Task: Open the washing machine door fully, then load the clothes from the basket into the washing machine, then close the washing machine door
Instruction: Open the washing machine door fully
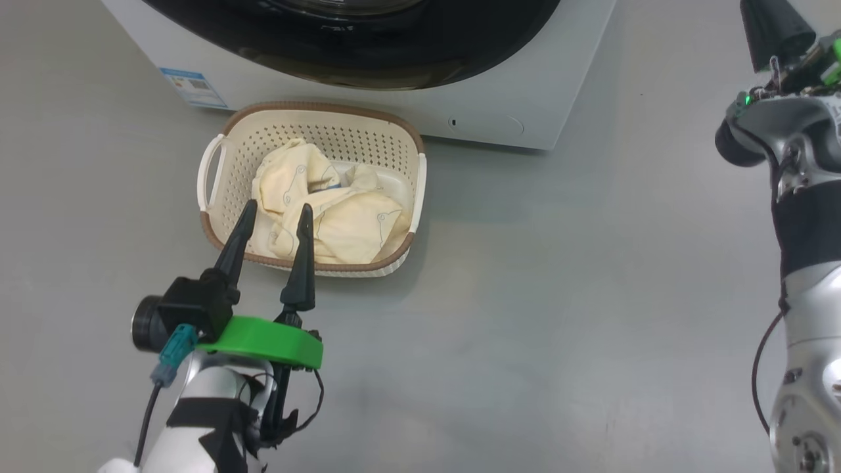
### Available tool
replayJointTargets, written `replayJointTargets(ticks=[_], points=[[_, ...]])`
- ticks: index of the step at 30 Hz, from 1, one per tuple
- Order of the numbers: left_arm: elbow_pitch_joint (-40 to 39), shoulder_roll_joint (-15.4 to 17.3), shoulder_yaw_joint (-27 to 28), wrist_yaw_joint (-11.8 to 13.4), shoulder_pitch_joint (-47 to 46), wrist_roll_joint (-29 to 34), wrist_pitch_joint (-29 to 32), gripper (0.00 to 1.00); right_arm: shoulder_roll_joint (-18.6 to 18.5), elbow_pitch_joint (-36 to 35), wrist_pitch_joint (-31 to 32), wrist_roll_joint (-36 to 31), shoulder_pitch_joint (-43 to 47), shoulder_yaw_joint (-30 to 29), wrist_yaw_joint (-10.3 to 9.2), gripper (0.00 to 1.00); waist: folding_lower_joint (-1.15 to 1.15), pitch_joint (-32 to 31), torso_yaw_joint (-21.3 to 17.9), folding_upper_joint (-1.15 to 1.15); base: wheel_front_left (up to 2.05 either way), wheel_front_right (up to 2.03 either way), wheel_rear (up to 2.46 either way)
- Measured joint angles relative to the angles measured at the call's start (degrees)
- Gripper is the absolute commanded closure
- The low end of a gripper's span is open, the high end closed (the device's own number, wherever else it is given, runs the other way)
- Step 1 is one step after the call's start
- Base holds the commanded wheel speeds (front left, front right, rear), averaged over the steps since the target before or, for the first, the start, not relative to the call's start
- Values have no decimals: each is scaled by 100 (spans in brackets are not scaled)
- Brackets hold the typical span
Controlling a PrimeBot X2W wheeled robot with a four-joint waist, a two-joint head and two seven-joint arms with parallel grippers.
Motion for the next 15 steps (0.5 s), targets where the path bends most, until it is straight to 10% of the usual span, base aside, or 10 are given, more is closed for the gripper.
replayJointTargets(ticks=[15], points=[[-78, -4, -375, 74, -360, -225, 0, 0, -248, 1413, 730, -62, -1705, 470, 0, 100, 0, 464, 315, 0, 0, 0, 0]])
